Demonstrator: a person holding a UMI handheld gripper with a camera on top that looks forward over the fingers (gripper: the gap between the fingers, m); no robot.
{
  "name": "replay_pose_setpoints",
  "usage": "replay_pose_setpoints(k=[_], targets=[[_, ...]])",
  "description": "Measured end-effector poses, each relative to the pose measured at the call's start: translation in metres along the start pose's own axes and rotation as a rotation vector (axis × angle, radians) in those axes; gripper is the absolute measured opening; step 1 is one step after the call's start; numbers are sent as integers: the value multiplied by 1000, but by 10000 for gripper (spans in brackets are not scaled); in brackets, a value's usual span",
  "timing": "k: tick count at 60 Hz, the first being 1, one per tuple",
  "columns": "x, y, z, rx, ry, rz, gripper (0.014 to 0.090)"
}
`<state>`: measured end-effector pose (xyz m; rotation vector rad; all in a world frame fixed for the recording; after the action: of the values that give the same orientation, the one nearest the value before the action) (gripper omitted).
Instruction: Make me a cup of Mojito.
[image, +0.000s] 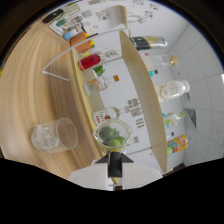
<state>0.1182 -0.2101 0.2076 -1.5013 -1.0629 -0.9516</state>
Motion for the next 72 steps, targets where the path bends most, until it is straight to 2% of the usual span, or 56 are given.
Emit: replay_pose_setpoints(k=[15,23,40,48,59,65,72], targets=[[5,-31,0,223,116,-411,161],[-7,-31,7,256,95,-505,163],[-7,-29,2,256,73,-462,163],[17,-29,-6,211,75,-226,161],[68,-15,-27,98,48,368,163],[78,11,-36,33,12,684,163],[60,55,-38,-55,-39,929,163]])
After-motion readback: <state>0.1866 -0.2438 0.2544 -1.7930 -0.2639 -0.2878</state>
